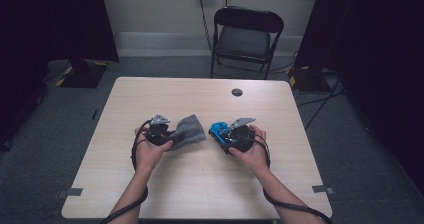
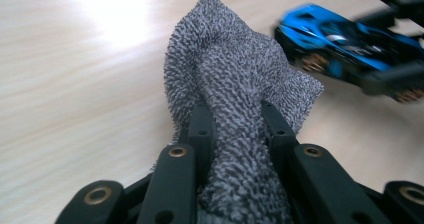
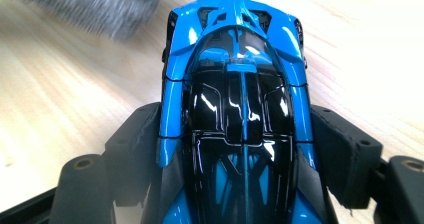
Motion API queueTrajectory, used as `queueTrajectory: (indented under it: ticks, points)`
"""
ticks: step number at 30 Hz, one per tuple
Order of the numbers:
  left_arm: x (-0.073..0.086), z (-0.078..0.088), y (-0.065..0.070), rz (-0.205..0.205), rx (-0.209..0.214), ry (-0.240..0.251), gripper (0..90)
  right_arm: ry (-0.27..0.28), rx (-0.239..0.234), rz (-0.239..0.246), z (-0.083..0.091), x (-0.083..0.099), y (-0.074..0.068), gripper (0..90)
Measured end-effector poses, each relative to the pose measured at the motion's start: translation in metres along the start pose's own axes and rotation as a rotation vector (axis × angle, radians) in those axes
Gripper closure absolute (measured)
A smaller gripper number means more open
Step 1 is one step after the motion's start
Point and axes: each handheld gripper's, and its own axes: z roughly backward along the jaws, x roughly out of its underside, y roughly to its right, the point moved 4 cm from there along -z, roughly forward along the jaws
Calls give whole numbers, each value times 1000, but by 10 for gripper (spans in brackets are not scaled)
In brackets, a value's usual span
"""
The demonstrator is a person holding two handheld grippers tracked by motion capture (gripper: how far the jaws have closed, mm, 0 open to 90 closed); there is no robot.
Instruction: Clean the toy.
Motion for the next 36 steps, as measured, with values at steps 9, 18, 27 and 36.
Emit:
queueTrajectory:
  ticks: [9,18,27,36]
  points:
    - [-15,0,-14,25,-99,58,725,26,-54,78,8,-4,-28,262]
    - [-19,-17,-4,14,-87,55,724,34,-108,113,5,-8,-50,262]
    - [-15,-25,9,18,-12,42,725,18,-94,108,-1,-8,-50,262]
    - [-14,-21,10,21,21,40,725,8,-73,82,-5,-5,-39,262]
